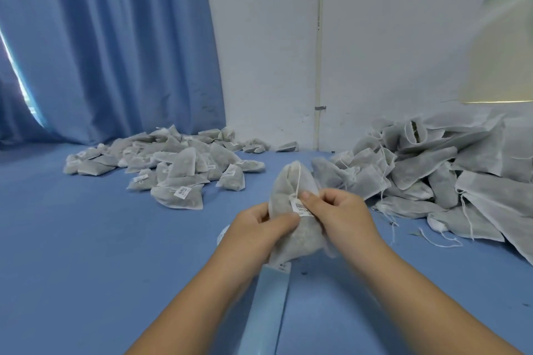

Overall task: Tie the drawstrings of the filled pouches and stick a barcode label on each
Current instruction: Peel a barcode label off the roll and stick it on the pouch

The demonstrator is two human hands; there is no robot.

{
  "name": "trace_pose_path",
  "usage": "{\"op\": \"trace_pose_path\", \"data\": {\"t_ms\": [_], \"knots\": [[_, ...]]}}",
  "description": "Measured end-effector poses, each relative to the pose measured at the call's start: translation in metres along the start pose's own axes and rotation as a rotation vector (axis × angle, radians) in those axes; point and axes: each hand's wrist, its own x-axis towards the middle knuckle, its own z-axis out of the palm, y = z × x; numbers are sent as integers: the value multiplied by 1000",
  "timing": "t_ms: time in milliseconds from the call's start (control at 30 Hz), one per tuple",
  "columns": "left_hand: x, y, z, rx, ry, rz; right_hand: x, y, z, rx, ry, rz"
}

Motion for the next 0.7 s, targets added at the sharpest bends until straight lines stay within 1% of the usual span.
{"op": "trace_pose_path", "data": {"t_ms": [200, 267, 333, 433, 467, 567, 600, 633, 700], "knots": [[12, -9, -52, -67, 46, -88, 20, 5, 48, -86, -101, 38], [18, -10, -73, -86, 124, -110, 31, 8, 60, -120, -107, 55], [31, -8, -95, -93, 244, -125, 42, 11, 68, -127, -100, 75], [65, 1, -127, -92, 380, -105, 58, 15, 75, -124, -98, 75], [79, 8, -136, -120, 400, -87, 62, 17, 76, -120, -99, 75], [124, 27, -158, -331, 403, -31, 72, 22, 80, -121, -99, 97], [136, 29, -164, -369, 423, -29, 74, 24, 82, -121, -97, 109], [146, 26, -168, -361, 451, -50, 75, 27, 82, -124, -95, 119], [157, 14, -171, -261, 505, -126, 75, 32, 82, -144, -105, 130]]}}
